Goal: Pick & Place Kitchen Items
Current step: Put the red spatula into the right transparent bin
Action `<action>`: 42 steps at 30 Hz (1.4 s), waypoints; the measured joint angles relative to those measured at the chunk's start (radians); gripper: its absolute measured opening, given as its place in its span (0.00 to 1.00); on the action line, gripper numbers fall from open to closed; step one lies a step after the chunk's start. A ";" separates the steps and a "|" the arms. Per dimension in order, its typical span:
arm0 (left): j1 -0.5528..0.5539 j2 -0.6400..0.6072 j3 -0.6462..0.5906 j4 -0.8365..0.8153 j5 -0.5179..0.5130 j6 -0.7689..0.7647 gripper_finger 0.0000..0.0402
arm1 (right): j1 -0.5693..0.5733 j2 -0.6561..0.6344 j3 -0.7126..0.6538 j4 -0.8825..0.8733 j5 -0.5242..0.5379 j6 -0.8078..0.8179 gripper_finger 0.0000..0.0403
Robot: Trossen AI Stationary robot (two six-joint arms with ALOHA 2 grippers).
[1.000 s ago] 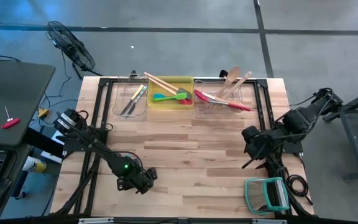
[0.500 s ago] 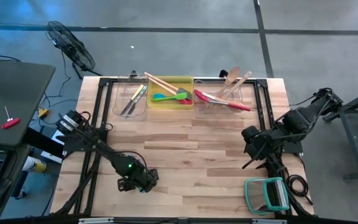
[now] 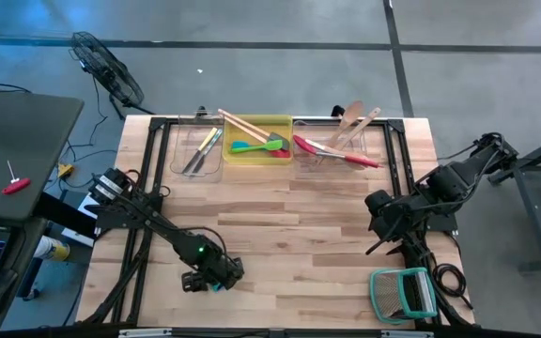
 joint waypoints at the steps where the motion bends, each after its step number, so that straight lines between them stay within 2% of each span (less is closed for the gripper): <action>1: 0.000 0.004 0.001 0.000 0.003 0.000 0.85 | 0.000 0.000 0.000 0.000 0.000 0.000 0.86; 7: 0.000 0.016 0.002 -0.014 -0.015 0.003 0.75 | 0.000 0.000 0.000 0.000 0.000 0.000 0.86; 11: 0.000 0.017 0.004 -0.030 -0.019 0.006 0.72 | 0.000 0.000 0.000 0.000 -0.001 0.000 0.86; 42: 0.026 0.017 0.007 -0.122 0.049 -0.002 0.72 | 0.000 0.000 0.000 0.000 -0.003 -0.002 0.86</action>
